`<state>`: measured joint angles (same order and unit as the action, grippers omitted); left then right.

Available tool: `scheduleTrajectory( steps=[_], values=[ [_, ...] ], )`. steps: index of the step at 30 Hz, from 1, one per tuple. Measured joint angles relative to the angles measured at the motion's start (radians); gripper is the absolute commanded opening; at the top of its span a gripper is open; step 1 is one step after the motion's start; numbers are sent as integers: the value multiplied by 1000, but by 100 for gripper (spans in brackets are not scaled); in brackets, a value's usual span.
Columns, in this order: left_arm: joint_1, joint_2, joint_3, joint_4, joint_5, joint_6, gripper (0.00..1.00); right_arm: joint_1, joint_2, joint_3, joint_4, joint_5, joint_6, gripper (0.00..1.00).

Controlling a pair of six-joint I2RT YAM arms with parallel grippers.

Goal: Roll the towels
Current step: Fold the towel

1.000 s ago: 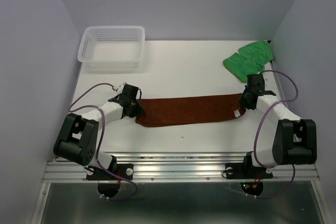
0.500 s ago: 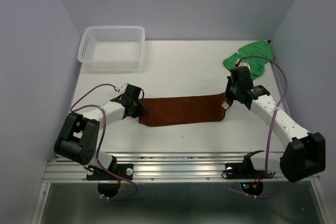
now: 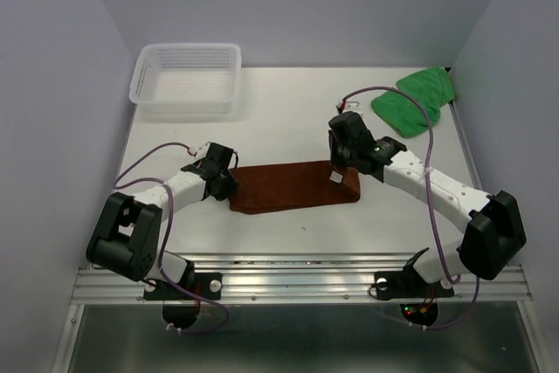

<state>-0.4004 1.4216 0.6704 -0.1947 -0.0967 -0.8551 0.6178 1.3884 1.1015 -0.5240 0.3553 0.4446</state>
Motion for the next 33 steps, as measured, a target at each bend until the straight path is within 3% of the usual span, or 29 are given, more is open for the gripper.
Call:
scheduleTrajectory(
  steps=[15, 33],
  values=[
    [0, -32, -25, -12, -2, 0, 0, 254, 212, 151, 69, -12, 68, 1],
    [0, -63, -56, 5, 4, 0, 0, 387, 418, 330, 138, -44, 129, 1]
  ],
)
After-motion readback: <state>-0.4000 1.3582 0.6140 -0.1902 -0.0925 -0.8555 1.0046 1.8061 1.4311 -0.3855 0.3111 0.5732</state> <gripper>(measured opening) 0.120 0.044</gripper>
